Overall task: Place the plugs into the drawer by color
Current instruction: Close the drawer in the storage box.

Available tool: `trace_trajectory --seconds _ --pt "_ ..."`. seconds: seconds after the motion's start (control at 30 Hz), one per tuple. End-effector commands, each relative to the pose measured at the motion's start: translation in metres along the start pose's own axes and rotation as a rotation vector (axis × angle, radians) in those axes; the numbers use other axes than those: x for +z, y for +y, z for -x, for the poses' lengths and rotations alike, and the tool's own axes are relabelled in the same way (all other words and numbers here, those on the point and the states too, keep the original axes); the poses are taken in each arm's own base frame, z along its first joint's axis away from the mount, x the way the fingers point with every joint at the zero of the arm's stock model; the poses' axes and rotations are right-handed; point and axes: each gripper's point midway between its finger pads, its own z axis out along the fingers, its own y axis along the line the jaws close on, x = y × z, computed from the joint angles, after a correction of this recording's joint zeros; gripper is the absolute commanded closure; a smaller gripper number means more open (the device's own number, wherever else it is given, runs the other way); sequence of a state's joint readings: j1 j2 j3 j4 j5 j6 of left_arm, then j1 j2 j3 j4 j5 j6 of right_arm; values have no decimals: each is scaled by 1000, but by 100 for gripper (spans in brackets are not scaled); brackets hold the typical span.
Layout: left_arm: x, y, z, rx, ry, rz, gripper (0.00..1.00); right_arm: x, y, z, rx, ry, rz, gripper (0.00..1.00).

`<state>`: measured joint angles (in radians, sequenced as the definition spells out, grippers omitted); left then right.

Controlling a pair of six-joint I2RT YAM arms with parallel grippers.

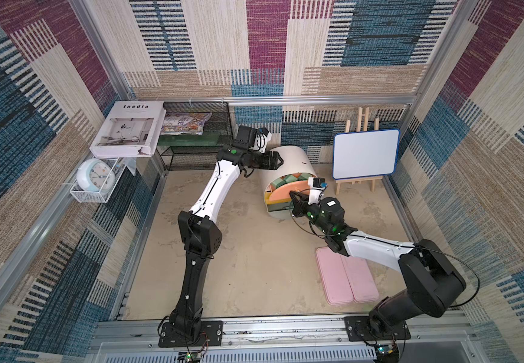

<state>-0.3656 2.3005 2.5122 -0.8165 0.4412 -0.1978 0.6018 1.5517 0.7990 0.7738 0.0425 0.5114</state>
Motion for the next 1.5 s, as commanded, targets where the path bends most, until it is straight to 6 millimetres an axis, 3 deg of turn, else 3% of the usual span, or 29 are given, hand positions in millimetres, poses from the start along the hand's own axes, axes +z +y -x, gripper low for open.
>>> trace_trajectory --seconds 0.0,0.47,0.6,0.73,0.87,0.93,1.17,1.47 --pt "-3 -8 5 7 -18 -34 19 7 3 10 -12 -28 9 99" --pt "-2 -9 1 -10 -15 -48 19 45 -1 23 -7 -46 9 98" --pt "-3 -8 2 -6 -21 -40 19 36 9 26 2 -40 56 98" --pt "-2 -6 2 -7 -21 -36 19 -3 9 -5 57 22 86 99" --pt "0 -6 1 -10 -21 -41 19 -35 -21 -46 143 72 -4 100" --pt "1 -5 0 -12 -18 -39 19 -41 -35 -60 173 82 -47 100" --pt "4 -2 -3 -19 -8 -35 19 -27 -63 -101 186 151 -112 100" --pt "7 -1 -6 -23 -2 -36 19 -8 -82 -108 159 152 -153 100"
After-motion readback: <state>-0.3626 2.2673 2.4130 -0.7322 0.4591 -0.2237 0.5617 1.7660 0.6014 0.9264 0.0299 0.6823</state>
